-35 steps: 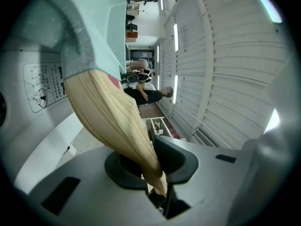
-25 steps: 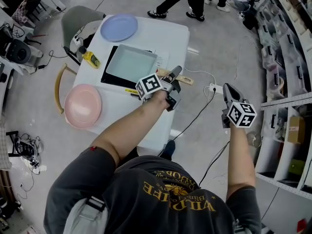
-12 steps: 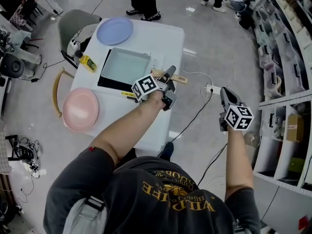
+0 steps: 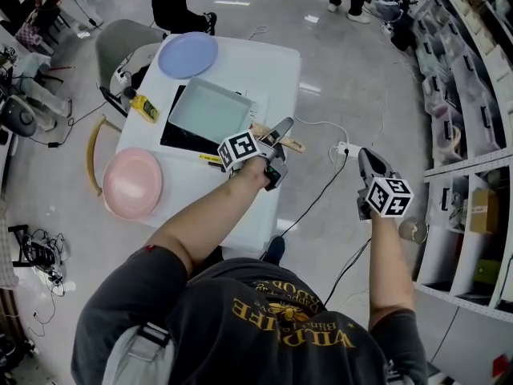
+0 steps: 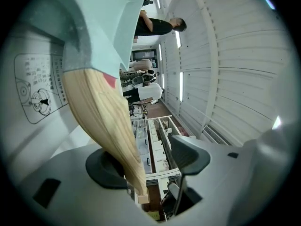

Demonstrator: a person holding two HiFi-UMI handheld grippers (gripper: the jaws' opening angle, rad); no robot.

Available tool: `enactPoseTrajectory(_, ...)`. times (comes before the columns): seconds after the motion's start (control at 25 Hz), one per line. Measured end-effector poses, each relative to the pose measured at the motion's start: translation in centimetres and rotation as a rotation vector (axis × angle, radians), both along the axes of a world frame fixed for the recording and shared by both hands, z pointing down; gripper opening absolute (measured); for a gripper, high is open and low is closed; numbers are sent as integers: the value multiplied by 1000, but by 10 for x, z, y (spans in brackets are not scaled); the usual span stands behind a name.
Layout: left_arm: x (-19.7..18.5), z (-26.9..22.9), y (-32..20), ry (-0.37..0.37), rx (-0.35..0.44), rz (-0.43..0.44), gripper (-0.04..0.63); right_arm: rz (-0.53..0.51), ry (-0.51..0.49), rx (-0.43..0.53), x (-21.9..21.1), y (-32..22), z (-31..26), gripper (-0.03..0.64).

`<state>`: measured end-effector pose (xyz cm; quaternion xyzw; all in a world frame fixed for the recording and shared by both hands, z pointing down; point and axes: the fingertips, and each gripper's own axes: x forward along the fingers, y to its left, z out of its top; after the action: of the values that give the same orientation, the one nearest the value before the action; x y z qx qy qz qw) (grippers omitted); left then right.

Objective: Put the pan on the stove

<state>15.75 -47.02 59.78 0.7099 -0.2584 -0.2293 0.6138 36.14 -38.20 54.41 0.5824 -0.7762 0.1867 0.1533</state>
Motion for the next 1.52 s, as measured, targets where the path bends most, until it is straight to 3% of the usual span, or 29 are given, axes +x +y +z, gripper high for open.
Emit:
enactPoseTrajectory(0.16,-5,-16,-3,66,12,-30,227,-4,-1,4,-4,-1,-4,0)
enactPoseTrajectory(0.48,-24,-36,-18,145,29,-86,213,-18,5,16,-11,-7,-12,0)
enactPoseTrajectory(0.72,-41,-34,-22,138,31,-126,207,-28,6,20,-17,-9,-15,0)
enactPoseTrajectory(0.92,-35,-32,-16,129,38,-86,239,-30,5,17,-20,-9,-15,0)
enactPoseTrajectory(1.12,-28,-18,-3,84,22,-34,314,-33,3,12,-24,-8,-12,0)
enactPoseTrajectory(1.52,-19,1,54,-112,63,183,324,-33,-5,-8,-30,2,-4,0)
